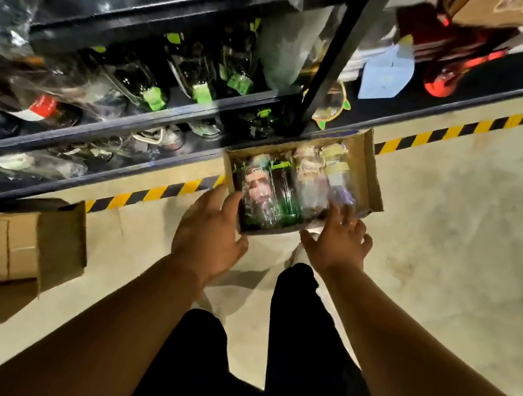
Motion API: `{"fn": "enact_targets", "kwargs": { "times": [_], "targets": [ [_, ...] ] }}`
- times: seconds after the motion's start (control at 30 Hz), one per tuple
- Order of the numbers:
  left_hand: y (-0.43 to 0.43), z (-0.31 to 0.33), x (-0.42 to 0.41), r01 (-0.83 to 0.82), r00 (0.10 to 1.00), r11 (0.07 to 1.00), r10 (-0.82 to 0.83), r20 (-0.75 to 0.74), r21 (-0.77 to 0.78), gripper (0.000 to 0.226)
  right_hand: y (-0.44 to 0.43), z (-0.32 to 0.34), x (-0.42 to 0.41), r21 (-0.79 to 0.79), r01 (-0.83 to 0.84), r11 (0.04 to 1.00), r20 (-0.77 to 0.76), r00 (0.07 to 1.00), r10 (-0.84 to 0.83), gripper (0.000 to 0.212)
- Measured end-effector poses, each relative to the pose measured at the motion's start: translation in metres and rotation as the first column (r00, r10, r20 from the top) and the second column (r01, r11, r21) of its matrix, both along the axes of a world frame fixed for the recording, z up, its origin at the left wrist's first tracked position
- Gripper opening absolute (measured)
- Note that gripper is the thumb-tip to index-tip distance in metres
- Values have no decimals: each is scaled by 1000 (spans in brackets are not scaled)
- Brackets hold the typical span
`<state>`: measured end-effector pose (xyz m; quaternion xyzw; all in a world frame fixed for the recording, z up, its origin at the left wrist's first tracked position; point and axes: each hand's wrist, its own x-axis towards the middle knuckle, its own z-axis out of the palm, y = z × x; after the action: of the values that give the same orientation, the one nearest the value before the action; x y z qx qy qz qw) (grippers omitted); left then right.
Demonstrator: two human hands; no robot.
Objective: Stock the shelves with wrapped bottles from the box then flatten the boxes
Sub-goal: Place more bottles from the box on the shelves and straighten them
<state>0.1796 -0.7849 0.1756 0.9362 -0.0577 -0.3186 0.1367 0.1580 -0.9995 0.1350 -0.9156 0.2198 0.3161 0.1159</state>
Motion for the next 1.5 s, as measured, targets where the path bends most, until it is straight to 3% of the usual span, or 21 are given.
{"fn": "enact_targets", "kwargs": {
  "times": [0.13,0.23,0.33,0.53,0.73,0.93,1.1,1.3,1.43,1.5],
  "targets": [
    [-68,-46,23,-37,999,999,39,36,-38,84,-69,-46,43,4,-89,996,2,996,89,86],
    [-105,-80,28,-140,990,983,137,-32,-119,85,-112,-84,70,25,-130,991,22,991,129,86],
    [-131,-122,33,-135,988,981,124,-87,-141,83,-143,-133,78,53,-116,992,37,993,114,88],
    [-156,-203,38,-142,982,989,135,-135,-38,82,-174,-245,71,147,-102,984,-86,990,115,97],
    [-166,-281,34,-125,988,990,118,-100,-60,81,-193,-329,81,78,50,996,-57,997,-45,95],
    [-170,-341,34,-254,960,964,241,-144,-80,83,-190,-393,114,56,18,998,-69,997,-15,100],
    [-167,-373,42,-318,932,944,295,-210,-84,82,-183,-418,124,-3,55,998,-37,998,-55,107],
    [-167,-367,54,-344,921,932,313,-230,-112,79,-189,-403,124,77,86,993,-80,994,-80,110],
    [-171,-351,60,-332,925,937,300,-234,-110,74,-198,-383,125,252,203,946,-104,978,-182,107],
    [-175,-344,63,-321,924,941,286,-254,-108,70,-198,-371,122,438,338,833,-114,940,-322,100]
  ]
}}
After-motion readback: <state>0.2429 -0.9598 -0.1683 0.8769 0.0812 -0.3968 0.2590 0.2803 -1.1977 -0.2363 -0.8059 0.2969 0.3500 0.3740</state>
